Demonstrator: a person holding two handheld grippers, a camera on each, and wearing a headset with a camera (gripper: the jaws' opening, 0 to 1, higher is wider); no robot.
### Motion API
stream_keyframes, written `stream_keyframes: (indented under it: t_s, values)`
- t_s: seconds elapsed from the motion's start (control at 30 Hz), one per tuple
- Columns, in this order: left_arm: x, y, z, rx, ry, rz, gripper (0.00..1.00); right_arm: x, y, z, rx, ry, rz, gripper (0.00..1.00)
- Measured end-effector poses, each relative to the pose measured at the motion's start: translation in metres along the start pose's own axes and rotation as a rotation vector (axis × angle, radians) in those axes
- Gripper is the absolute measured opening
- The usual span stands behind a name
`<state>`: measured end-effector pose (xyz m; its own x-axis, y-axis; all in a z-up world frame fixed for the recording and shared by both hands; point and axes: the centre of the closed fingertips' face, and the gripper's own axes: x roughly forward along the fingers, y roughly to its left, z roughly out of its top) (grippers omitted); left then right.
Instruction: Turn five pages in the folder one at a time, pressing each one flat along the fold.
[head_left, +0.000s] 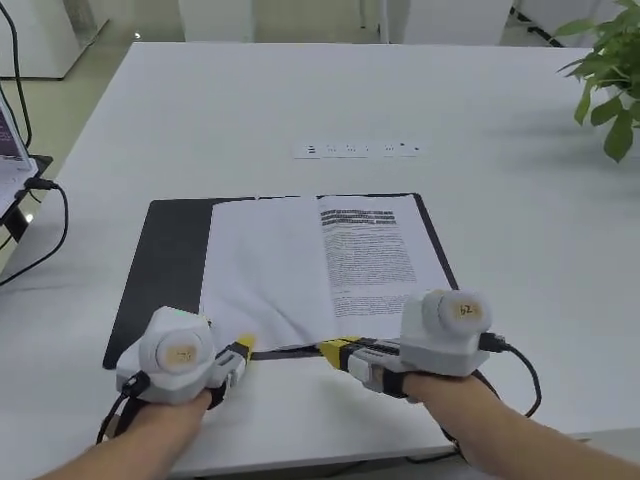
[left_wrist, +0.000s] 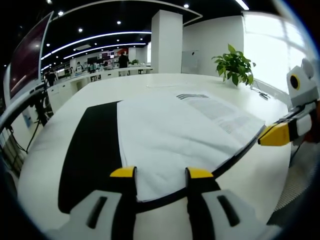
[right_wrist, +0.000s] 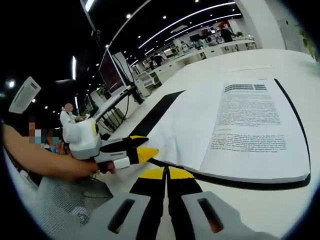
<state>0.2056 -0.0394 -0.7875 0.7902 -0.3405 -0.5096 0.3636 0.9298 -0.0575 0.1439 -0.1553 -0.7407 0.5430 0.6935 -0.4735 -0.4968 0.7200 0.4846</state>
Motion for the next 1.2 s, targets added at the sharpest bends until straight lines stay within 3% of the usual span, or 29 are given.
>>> stream_keyframes:
  t_s: [0.07, 0.2, 0.3, 0.33, 0.4, 0.43, 0.6, 0.7, 0.8, 0.87, 1.03, 1.2]
  values:
    - [0.000, 0.001, 0.001, -0.018, 0.021, 0.003, 0.37, -0.007, 0.005, 0.004, 0.026, -0.018, 0.008, 0.00]
    - [0.000, 0.003, 0.004, -0.123, 0.082, -0.009, 0.35, -0.022, 0.007, 0.008, 0.051, -0.025, -0.010, 0.00]
    - [-0.004, 0.001, 0.005, -0.234, 0.141, -0.031, 0.31, -0.033, 0.007, 0.013, 0.061, -0.032, -0.030, 0.00]
    - [-0.007, -0.002, 0.005, -0.301, 0.171, -0.039, 0.30, -0.036, 0.008, 0.015, 0.060, -0.035, -0.035, 0.00]
    - [-0.012, -0.005, 0.020, -0.297, 0.119, -0.062, 0.30, -0.046, 0.004, 0.021, 0.066, -0.047, -0.068, 0.00]
    - [-0.019, -0.012, 0.033, -0.290, 0.086, -0.076, 0.30, -0.050, 0.002, 0.024, 0.069, -0.053, -0.078, 0.00]
    - [-0.047, -0.030, 0.058, -0.298, 0.020, -0.116, 0.32, -0.068, -0.005, 0.041, 0.097, -0.105, -0.111, 0.00]
    - [-0.057, -0.032, 0.062, -0.302, 0.008, -0.120, 0.33, -0.080, -0.014, 0.049, 0.075, -0.122, -0.149, 0.00]
    - [-0.070, -0.038, 0.066, -0.211, 0.003, -0.115, 0.36, -0.090, -0.022, 0.059, 0.085, -0.151, -0.176, 0.00]
    - [-0.080, -0.044, 0.072, -0.193, -0.004, -0.109, 0.40, -0.098, -0.027, 0.067, 0.077, -0.172, -0.197, 0.00]
    - [-0.094, -0.045, 0.088, -0.160, -0.051, -0.080, 0.50, -0.114, -0.041, 0.081, 0.004, -0.205, -0.269, 0.01]
    - [-0.105, -0.044, 0.098, -0.134, -0.078, -0.056, 0.62, -0.121, -0.050, 0.083, -0.030, -0.199, -0.316, 0.26]
